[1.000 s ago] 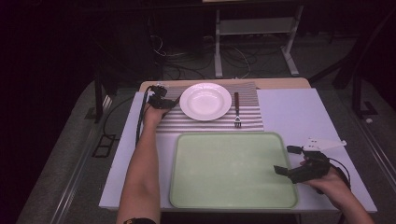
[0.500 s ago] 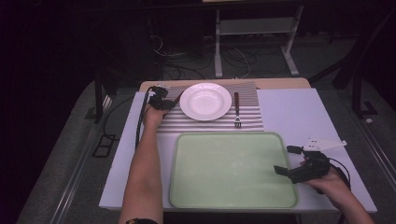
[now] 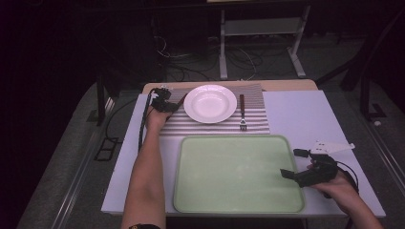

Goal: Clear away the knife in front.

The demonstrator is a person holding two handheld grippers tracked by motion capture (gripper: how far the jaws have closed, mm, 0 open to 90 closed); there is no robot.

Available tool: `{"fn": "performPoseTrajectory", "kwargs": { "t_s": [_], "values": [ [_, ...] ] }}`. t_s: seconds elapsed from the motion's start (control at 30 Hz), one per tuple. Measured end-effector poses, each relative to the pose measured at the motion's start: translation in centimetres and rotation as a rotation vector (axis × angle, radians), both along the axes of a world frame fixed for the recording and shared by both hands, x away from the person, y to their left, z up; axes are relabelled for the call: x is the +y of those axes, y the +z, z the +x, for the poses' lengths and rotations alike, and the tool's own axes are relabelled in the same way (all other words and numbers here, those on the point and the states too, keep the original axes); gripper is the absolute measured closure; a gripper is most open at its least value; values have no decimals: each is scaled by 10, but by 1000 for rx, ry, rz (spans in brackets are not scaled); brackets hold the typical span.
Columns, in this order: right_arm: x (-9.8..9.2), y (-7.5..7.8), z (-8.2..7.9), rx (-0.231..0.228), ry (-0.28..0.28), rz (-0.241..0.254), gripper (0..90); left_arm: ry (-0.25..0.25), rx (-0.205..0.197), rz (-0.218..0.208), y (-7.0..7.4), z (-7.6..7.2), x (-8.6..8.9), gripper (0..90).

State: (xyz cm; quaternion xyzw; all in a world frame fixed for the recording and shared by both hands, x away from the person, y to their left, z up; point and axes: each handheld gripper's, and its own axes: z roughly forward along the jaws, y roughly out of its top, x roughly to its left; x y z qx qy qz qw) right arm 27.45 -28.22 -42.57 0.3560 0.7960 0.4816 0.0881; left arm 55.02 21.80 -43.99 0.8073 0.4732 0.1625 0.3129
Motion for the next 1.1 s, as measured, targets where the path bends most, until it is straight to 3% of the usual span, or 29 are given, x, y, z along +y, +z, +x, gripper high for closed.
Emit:
{"fn": "performPoseTrajectory", "kwargs": {
  "t_s": [0.37,0.57,0.7,1.1],
  "values": [
    [0,0,1,0,6,2,0,31,18,-31,26,-12,9,773],
    [0,-1,3,4,9,11,0,47,25,-52,33,-27,14,773],
    [1,-2,3,4,14,10,0,49,39,-107,36,-37,20,773],
    [0,-1,2,1,3,7,0,30,31,-147,48,-75,21,773]
  ]
}}
